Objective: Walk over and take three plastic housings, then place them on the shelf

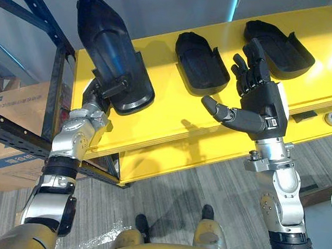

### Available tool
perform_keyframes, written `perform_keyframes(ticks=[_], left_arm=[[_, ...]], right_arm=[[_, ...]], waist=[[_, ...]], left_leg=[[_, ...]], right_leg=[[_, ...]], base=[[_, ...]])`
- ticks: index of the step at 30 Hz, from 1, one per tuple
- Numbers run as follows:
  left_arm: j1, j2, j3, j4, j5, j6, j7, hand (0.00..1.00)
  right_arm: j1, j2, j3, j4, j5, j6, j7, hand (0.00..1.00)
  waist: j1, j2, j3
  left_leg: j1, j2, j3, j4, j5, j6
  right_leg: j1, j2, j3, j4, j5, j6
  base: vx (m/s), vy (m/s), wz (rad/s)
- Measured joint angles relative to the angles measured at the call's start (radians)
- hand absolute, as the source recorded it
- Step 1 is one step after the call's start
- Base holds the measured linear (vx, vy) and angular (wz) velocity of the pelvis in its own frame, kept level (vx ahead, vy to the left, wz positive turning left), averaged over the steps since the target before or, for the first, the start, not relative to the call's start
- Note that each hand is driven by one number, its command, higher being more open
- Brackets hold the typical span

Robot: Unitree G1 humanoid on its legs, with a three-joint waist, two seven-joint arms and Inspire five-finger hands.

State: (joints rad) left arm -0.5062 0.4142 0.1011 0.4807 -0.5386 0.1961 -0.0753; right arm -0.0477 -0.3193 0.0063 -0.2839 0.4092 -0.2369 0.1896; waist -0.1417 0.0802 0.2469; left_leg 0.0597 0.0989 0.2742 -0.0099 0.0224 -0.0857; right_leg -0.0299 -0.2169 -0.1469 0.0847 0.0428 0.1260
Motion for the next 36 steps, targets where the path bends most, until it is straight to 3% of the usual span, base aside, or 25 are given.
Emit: perform_keyframes(ticks=[10, 17, 22, 35, 36], left_arm=[[-0.014, 0.037, 0.026, 0.005, 0.114, 0.038, -0.077, 0.00], [-0.017, 0.068, 0.036, 0.023, 0.122, 0.085, -0.109, 0.00], [-0.026, 0.068, 0.041, 0.020, 0.117, 0.087, -0.118, 0.00], [-0.169, 0.066, 0.033, 0.009, 0.098, 0.083, -0.031, 0.00], [-0.174, 0.066, 0.033, 0.005, 0.097, 0.082, -0.024, 1.00]], right_arm=[[0.005, 0.000, 0.011, -0.018, 0.000, 0.021, -0.003, 1.00], [0.012, 0.000, 0.043, -0.049, 0.000, 0.046, -0.003, 1.00], [0.008, -0.002, 0.063, -0.095, 0.000, 0.054, -0.004, 1.00], [-0.117, -0.029, 0.143, -0.186, -0.001, 0.055, -0.055, 1.00], [-0.118, -0.029, 0.143, -0.190, -0.001, 0.055, -0.058, 1.00]], waist=[[0.000, 0.003, 0.007], [-0.001, 0.017, 0.015], [0.001, 0.021, 0.028], [0.016, -0.014, 0.123], [0.019, -0.015, 0.124]], left_leg=[[0.003, 0.000, -0.009, -0.010, 0.015, 0.000], [0.004, -0.002, -0.010, -0.009, 0.017, 0.002], [-0.017, -0.001, -0.013, 0.001, 0.016, 0.002], [-0.117, -0.003, -0.009, 0.074, -0.001, 0.008], [-0.124, -0.003, -0.007, 0.079, -0.003, 0.009]], right_leg=[[0.002, 0.000, -0.009, 0.002, 0.001, 0.002], [0.002, -0.004, -0.010, 0.013, -0.002, 0.003], [-0.035, -0.013, -0.007, 0.063, -0.029, 0.008], [-0.140, -0.042, 0.004, 0.158, -0.050, 0.014], [-0.147, -0.042, 0.006, 0.160, -0.050, 0.014]], base=[[0.00, -0.002, 0.02], [0.00, 0.000, 0.00], [-0.03, -0.005, 0.02], [-0.05, -0.009, 0.04], [-0.01, -0.008, -0.04]])
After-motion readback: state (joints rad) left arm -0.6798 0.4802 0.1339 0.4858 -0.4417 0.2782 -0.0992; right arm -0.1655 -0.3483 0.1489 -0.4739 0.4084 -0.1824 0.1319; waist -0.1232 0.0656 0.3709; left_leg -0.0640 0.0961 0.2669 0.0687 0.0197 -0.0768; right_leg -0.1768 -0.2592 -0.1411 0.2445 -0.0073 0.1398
